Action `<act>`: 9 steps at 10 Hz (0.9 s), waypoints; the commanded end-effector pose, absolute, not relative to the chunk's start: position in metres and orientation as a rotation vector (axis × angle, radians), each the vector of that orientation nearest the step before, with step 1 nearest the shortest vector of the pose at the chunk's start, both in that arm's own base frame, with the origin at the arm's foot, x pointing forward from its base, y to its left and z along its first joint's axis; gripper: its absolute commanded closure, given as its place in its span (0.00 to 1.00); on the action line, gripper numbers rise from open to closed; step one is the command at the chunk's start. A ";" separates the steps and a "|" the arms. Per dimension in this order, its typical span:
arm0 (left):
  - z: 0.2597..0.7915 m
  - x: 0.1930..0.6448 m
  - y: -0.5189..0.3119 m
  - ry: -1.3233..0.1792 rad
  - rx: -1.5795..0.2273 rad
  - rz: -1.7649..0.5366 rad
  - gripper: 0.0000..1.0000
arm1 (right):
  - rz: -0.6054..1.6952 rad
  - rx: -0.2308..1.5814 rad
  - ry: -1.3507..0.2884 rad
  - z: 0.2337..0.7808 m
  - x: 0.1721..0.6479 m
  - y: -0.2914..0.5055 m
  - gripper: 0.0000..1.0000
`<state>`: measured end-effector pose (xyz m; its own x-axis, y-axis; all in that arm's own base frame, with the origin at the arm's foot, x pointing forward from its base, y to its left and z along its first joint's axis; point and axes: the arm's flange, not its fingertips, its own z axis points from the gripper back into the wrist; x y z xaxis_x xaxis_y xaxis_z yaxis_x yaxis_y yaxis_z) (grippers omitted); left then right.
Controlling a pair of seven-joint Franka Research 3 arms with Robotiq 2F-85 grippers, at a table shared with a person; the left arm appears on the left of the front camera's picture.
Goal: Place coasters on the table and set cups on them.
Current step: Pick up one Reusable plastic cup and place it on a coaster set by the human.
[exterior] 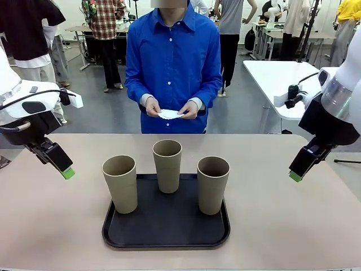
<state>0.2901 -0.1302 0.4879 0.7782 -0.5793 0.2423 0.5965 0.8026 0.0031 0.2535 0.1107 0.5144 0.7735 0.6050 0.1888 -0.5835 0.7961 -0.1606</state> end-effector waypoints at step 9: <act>0.490 0.307 0.030 -0.270 -1.249 -0.408 0.00 | 0.021 0.993 -0.062 0.516 0.280 -0.067 0.00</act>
